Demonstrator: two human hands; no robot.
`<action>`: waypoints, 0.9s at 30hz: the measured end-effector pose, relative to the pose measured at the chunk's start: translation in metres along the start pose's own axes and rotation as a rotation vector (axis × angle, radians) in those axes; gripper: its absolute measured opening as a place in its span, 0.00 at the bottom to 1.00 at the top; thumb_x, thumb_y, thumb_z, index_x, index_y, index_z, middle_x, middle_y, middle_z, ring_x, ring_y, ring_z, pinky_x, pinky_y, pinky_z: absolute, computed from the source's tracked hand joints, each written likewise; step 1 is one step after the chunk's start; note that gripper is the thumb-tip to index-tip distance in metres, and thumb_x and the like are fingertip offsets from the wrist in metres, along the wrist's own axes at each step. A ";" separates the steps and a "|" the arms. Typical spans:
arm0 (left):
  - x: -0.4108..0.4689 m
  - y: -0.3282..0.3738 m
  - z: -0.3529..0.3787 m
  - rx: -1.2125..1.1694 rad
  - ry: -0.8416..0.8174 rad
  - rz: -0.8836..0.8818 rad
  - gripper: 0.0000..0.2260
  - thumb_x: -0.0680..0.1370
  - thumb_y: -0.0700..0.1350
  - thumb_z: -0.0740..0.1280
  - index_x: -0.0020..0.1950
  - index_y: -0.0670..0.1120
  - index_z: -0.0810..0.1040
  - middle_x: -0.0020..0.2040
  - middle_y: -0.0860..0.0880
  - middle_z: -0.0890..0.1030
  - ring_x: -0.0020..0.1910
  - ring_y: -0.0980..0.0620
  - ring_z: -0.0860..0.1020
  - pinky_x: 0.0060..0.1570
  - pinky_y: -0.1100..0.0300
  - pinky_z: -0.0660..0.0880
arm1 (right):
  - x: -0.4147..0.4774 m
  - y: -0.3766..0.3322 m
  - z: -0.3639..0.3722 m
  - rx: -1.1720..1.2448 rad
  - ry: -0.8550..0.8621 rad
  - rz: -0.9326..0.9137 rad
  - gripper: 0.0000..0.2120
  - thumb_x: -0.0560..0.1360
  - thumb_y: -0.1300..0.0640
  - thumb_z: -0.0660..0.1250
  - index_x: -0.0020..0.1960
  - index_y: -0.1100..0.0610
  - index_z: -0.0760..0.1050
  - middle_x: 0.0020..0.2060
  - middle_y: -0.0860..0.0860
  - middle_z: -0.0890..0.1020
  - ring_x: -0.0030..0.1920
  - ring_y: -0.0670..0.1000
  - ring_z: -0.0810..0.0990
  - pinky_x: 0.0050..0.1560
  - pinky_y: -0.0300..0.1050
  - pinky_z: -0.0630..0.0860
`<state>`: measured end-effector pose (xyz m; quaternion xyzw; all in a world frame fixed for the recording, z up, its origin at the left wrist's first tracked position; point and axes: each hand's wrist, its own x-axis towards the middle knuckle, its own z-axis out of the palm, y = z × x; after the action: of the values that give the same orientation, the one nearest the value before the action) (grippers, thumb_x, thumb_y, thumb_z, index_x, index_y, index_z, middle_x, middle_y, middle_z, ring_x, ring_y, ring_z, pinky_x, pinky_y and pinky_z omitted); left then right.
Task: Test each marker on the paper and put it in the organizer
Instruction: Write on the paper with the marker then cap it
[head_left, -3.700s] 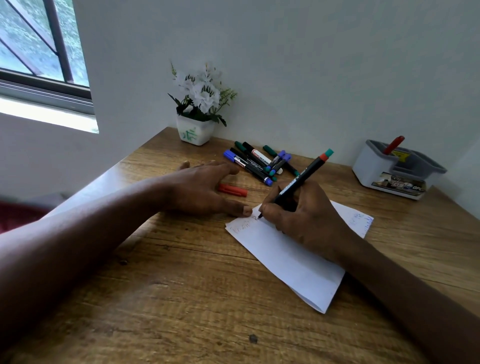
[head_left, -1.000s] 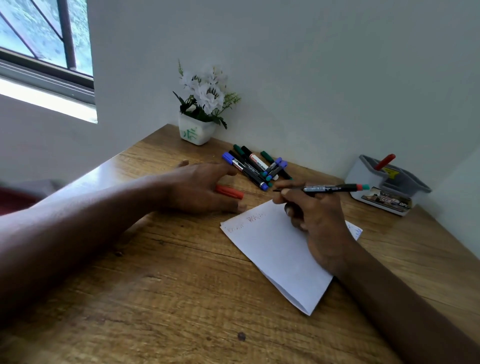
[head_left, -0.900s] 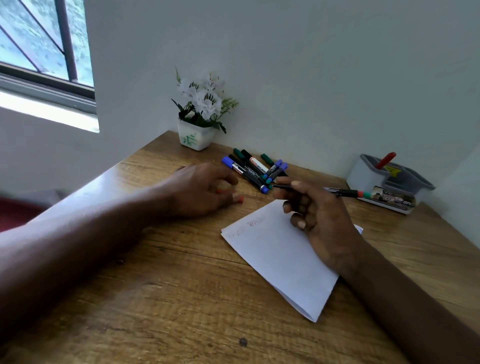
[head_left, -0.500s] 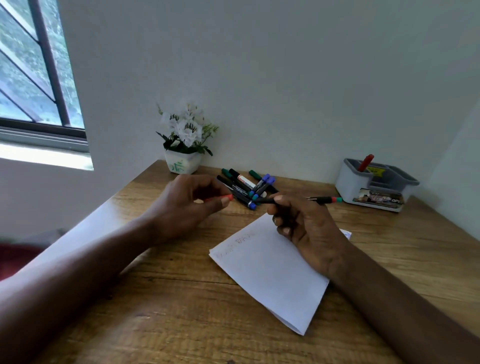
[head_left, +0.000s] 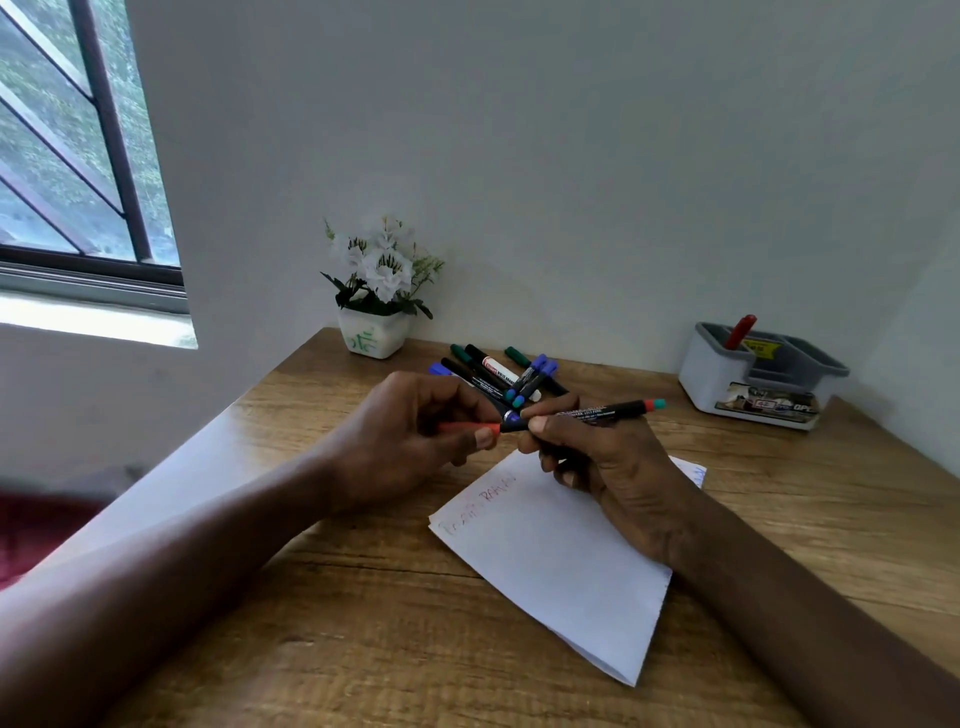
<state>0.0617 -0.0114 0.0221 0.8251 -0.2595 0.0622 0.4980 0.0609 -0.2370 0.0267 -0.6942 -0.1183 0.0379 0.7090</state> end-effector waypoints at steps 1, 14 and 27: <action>0.000 0.000 0.001 -0.008 0.001 0.003 0.06 0.77 0.46 0.74 0.53 0.53 0.84 0.48 0.49 0.86 0.45 0.48 0.84 0.47 0.44 0.83 | 0.000 0.000 0.000 0.001 -0.004 -0.002 0.04 0.74 0.61 0.73 0.48 0.57 0.84 0.38 0.56 0.87 0.31 0.46 0.80 0.27 0.35 0.73; 0.000 0.004 0.007 -0.193 -0.012 -0.032 0.10 0.74 0.45 0.76 0.55 0.49 0.84 0.46 0.46 0.87 0.45 0.47 0.85 0.46 0.54 0.81 | -0.003 -0.004 0.002 -0.012 -0.052 -0.055 0.13 0.66 0.42 0.75 0.41 0.52 0.87 0.34 0.54 0.86 0.28 0.46 0.78 0.25 0.36 0.72; -0.001 0.001 0.011 -0.281 -0.024 -0.119 0.04 0.73 0.44 0.76 0.48 0.49 0.86 0.46 0.46 0.88 0.41 0.53 0.85 0.42 0.58 0.81 | -0.003 0.000 0.003 -0.076 -0.027 -0.097 0.10 0.69 0.46 0.75 0.42 0.53 0.85 0.37 0.56 0.87 0.29 0.46 0.78 0.27 0.35 0.72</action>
<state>0.0589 -0.0202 0.0169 0.7620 -0.2220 -0.0140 0.6081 0.0579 -0.2349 0.0262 -0.7134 -0.1624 0.0083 0.6816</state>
